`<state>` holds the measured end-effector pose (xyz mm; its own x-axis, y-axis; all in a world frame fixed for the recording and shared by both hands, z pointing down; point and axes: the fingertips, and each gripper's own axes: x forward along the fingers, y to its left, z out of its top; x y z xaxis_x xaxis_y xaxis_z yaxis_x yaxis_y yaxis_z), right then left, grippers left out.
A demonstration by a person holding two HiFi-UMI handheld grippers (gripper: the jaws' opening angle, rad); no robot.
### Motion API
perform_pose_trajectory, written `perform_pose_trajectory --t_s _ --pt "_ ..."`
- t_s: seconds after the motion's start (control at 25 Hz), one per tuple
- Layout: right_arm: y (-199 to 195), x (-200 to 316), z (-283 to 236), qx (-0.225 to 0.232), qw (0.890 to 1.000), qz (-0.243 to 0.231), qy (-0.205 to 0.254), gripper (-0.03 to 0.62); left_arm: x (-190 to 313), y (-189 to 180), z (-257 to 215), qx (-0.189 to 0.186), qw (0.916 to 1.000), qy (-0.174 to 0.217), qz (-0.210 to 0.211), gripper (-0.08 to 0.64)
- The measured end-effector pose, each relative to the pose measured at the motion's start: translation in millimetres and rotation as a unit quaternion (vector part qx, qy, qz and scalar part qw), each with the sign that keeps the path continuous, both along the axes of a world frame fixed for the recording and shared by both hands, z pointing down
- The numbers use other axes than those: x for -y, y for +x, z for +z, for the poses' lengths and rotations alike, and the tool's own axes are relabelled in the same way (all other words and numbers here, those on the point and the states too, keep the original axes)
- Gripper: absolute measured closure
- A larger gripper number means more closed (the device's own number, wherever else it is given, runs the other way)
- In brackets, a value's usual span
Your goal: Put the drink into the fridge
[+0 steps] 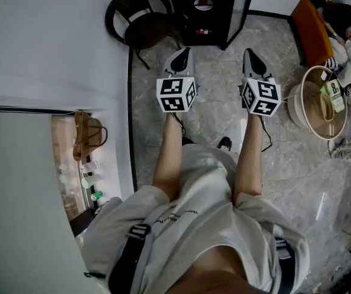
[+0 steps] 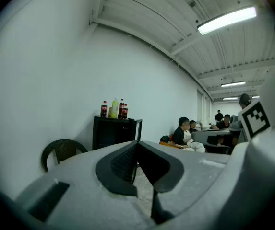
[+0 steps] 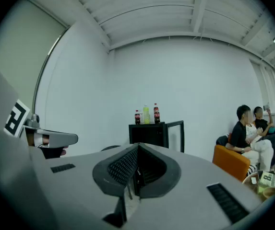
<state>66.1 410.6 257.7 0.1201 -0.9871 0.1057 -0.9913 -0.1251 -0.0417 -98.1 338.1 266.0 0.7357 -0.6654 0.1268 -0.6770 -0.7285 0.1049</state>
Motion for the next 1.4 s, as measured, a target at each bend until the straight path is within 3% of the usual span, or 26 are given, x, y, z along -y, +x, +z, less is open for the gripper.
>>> perform_pose_trajectory --t_s 0.16,0.32,0.56,0.72,0.84,1.0,1.08,1.2,1.32,1.4 --pt "-24.6 40.8 -0.1 0.009 0.999 0.032 -0.009 0.588 26.0 -13.3 -6.8 0.012 0.9986 0.000 0.052 0.551" --pt "-56.2 90.7 -1.9 -0.031 0.999 0.039 -0.019 0.588 74.6 -38.3 -14.8 -0.001 0.9962 0.019 0.085 0.551" --pt "-105.7 130.7 -17.5 -0.004 0.999 0.029 0.026 0.588 124.0 -84.0 -28.6 -0.002 0.9934 0.041 0.107 0.551" --pt "-124.2 151.9 -24.8 -0.130 0.991 0.001 -0.021 0.588 146.2 -91.4 -42.9 0.006 0.9903 0.061 0.125 0.551" --pt "-122.0 163.2 -28.4 -0.159 0.986 0.013 -0.052 0.586 164.6 -97.2 -44.1 0.012 0.9892 0.068 0.129 0.551" --pt "-147.7 183.0 -22.2 -0.200 0.976 -0.012 -0.086 0.586 188.5 -114.6 -32.6 -0.006 0.9916 0.051 0.119 0.551" --pt "-163.4 188.3 -25.2 -0.187 0.979 -0.047 -0.067 0.587 194.4 -120.0 -30.3 -0.016 0.9923 0.047 0.113 0.551" --pt "-179.9 198.3 -38.2 -0.128 0.985 -0.112 -0.013 0.588 203.0 -120.8 -27.7 -0.013 0.9930 0.047 0.108 0.551" --pt "-187.3 216.0 -47.9 -0.152 0.977 -0.146 0.025 0.586 220.3 -112.6 -23.3 -0.004 0.9937 0.048 0.101 0.551" --pt "-176.9 231.2 -55.4 -0.140 0.977 -0.152 0.062 0.588 234.6 -100.7 -25.4 -0.003 0.9946 0.051 0.090 0.551"
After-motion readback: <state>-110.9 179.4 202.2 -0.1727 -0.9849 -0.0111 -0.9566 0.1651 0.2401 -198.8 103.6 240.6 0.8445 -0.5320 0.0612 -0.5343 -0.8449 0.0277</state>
